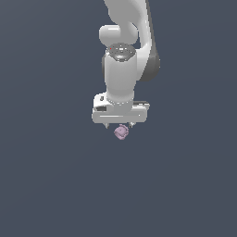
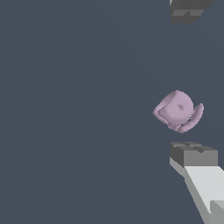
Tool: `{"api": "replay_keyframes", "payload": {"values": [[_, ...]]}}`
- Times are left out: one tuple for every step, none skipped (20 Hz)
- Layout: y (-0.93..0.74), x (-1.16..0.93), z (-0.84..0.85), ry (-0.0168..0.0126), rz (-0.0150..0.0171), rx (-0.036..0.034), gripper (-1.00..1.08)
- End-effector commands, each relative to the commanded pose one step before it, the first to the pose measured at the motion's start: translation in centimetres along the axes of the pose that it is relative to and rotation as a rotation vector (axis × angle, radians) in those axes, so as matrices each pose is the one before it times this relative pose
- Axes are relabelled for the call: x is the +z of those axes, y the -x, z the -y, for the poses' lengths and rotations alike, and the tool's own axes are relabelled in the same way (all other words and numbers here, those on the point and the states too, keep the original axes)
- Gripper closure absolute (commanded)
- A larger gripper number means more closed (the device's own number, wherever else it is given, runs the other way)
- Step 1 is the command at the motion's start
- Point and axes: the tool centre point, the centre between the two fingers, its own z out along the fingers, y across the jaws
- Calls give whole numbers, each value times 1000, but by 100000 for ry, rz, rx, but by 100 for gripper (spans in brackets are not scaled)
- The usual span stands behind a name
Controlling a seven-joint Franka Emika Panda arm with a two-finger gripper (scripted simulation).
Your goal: Pick up the object and move it to a goal position.
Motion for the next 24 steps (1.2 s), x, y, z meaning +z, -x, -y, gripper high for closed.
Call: {"api": "replay_keyframes", "payload": {"values": [[0, 0, -1, 0, 0, 0, -92], [-13, 0, -28, 23, -33, -56, -92], [-38, -9, -68, 74, -109, -187, -92], [-62, -12, -119, 118, -173, -300, -92], [-85, -18, -163, 161, -235, -420, -92], [-105, -26, -200, 200, -289, -539, -92], [-106, -33, -200, 203, -290, -577, -92], [-82, -31, -154, 153, -216, -470, -92], [-57, -28, -102, 104, -145, -354, -92], [-34, -22, -54, 57, -79, -229, -92], [-12, -12, -19, 15, -21, -94, -92], [8, -14, 37, 0, 0, 0, -92], [21, 32, 12, -48, 67, 190, -92], [34, 42, 36, -37, 52, 294, -92], [44, 69, 29, -36, 51, 432, -92], [56, 93, 31, -38, 55, 565, -92], [69, 115, 37, -45, 67, 700, -92], [83, 136, 45, -55, 84, 834, -92], [98, 156, 56, -65, 102, 962, -92], [113, 175, 62, -74, 119, 1094, -92], [127, 194, 69, -79, 134, 1216, -92], [141, 212, 71, -83, 147, 1334, -92], [156, 232, 72, -86, 161, 1465, -92], [172, 252, 76, -87, 174, 1591, -92]]}}
